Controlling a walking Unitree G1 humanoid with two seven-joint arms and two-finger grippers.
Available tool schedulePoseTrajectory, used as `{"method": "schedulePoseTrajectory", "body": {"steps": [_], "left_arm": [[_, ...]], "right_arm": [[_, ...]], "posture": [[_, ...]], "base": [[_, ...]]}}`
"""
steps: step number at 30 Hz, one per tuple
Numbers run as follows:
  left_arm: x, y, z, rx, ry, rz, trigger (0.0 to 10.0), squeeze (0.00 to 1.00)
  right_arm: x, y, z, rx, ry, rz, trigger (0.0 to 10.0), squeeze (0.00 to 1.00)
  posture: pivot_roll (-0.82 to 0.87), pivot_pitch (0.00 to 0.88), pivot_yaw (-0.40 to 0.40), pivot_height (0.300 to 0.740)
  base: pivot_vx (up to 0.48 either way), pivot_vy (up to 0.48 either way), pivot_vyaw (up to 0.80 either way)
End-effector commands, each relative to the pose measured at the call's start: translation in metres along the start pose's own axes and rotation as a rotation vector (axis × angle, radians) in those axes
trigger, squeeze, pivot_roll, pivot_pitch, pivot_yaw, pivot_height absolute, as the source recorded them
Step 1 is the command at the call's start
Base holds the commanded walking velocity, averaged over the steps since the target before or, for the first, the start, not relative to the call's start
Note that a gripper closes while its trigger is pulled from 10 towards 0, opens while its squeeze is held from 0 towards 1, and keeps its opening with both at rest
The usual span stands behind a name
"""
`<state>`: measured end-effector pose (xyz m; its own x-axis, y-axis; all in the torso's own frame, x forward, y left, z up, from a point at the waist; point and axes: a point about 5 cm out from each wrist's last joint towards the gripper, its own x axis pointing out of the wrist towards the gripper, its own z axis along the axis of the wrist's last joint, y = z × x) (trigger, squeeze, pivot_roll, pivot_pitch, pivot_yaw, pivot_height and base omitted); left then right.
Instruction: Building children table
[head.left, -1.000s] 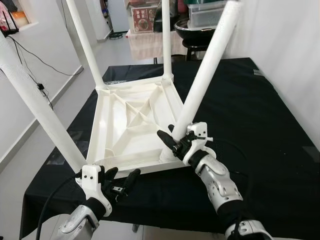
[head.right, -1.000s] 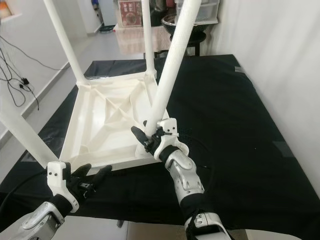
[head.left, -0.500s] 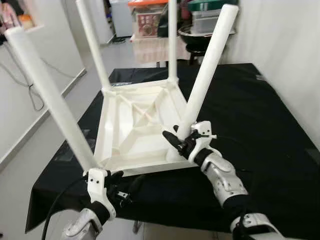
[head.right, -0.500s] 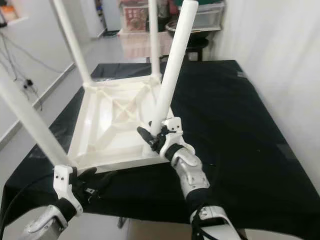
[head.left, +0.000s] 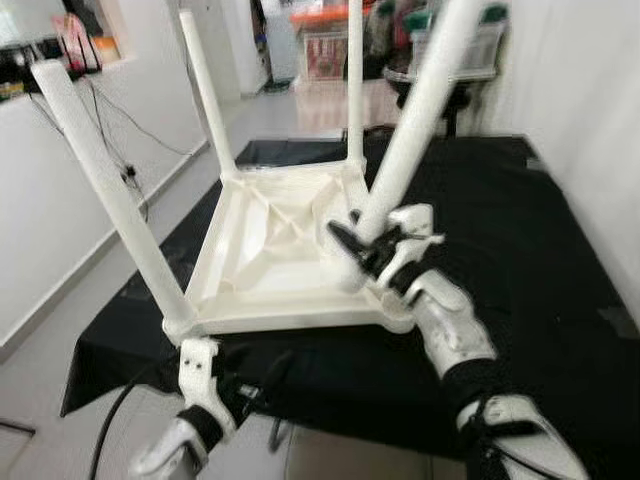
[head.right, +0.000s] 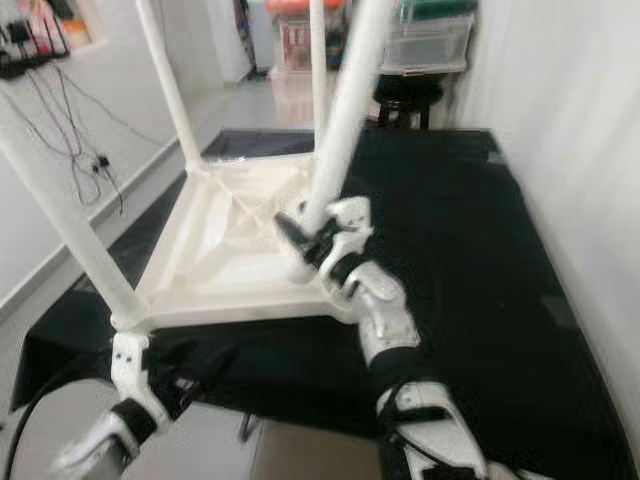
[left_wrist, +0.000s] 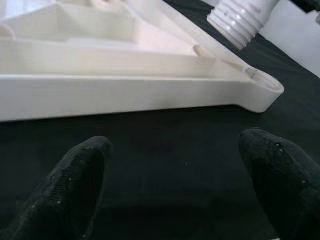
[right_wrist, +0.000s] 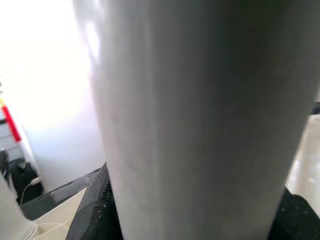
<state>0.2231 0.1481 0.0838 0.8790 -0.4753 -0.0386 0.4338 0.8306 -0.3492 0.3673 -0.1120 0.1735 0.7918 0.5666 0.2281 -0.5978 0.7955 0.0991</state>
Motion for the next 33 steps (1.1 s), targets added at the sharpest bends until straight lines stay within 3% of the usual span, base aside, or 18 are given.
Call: {"method": "schedulePoseTrajectory", "body": {"steps": [1,6,12,17,22,33], "left_arm": [[-0.002,0.004,0.0,-0.019,-0.003,0.009,10.0,0.0],[-0.002,0.004,0.001,-0.025,-0.009,0.006,10.0,0.0],[-0.002,0.003,0.002,-0.027,-0.011,0.003,10.0,0.0],[-0.002,0.002,0.003,-0.007,-0.011,-0.005,10.0,0.0],[-0.001,0.001,0.004,0.023,-0.007,-0.024,10.0,0.0],[0.0,0.007,0.005,-0.028,-0.011,-0.02,10.0,0.0]], "right_arm": [[0.012,0.009,0.011,-0.073,-0.015,0.034,10.0,0.0],[0.014,0.008,0.007,-0.165,0.038,0.012,10.0,0.0],[0.015,0.007,0.007,-0.179,0.046,0.009,10.0,0.0],[0.016,-0.006,0.02,-0.188,0.027,-0.017,10.0,0.0],[0.016,-0.004,0.024,-0.188,0.008,-0.016,10.0,0.0],[0.021,0.005,0.02,-0.19,-0.005,-0.001,10.0,0.0]], "posture": [[-0.01,0.0,0.042,0.74],[0.0,0.0,0.038,0.74],[0.0,0.0,0.037,0.74],[0.0,0.0,0.033,0.74],[0.0,0.0,0.037,0.74],[0.01,0.0,0.05,0.74]], "base": [[0.0,0.0,0.0],[0.0,0.0,0.0],[0.0,0.0,0.0],[0.0,0.0,0.0],[0.0,-0.454,0.0],[0.0,-0.375,0.0]]}}
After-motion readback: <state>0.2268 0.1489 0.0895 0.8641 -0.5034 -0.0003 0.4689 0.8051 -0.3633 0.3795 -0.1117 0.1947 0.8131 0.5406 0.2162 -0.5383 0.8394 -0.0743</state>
